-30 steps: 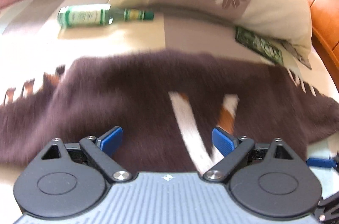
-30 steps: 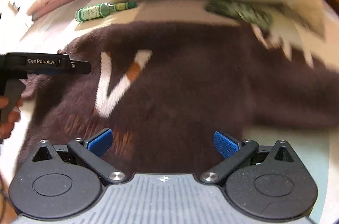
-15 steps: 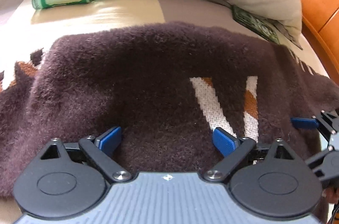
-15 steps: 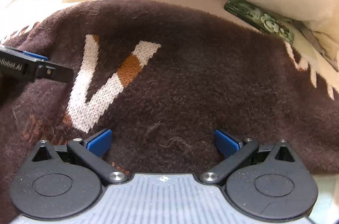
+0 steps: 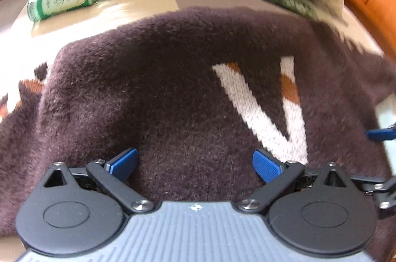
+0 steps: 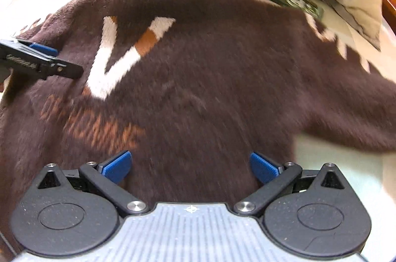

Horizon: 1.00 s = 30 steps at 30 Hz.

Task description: Fold clothes

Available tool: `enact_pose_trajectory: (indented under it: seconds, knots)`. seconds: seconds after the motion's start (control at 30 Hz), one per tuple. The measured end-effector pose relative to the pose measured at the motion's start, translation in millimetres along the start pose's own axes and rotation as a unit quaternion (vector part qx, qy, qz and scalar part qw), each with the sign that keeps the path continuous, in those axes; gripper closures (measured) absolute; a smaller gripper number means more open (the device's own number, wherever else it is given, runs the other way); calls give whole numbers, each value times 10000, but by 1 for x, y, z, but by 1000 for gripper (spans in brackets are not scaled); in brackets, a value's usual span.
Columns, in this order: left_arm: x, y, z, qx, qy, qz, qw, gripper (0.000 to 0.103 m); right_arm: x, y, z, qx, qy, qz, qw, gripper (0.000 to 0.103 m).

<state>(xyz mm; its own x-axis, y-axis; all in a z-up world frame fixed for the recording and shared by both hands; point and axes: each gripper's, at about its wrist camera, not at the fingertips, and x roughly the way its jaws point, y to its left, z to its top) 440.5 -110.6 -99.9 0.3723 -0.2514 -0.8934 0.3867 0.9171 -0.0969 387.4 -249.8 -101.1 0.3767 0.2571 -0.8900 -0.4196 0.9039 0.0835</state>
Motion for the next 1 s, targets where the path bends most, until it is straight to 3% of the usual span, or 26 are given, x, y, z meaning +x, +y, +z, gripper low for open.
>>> enact_pose_trajectory:
  seconds: [0.07,0.2,0.3,0.57,0.7,0.8,1.0]
  knots:
    - [-3,-4,3,-89,-36,78,9999,5,-12,-8,-8,109,12,36,9999,0]
    - [-11,-11,10,-357,-180,198,9990,5,-37,-63,-16,952,-385,-717,9921,0]
    - [-13,-21,16,-457,-181,255,9985,5,-41,-112,-24,1306,-390,-1238,9829,0]
    - [0,-67,39,2,-62,67,10000,5,-49,-226,-57,1903,-401,-1935,9616,0]
    - [9,-85,49,68,6,44,10000,5,-49,-254,-76,2194,-295,-2685,9375,0]
    - [14,-97,56,113,6,14,9999,5,-52,-275,-87,2994,-473,-2652,9153,0]
    - [22,-115,68,275,49,21,9996,5,-41,-308,-75,3153,-926,-2999,8956,0]
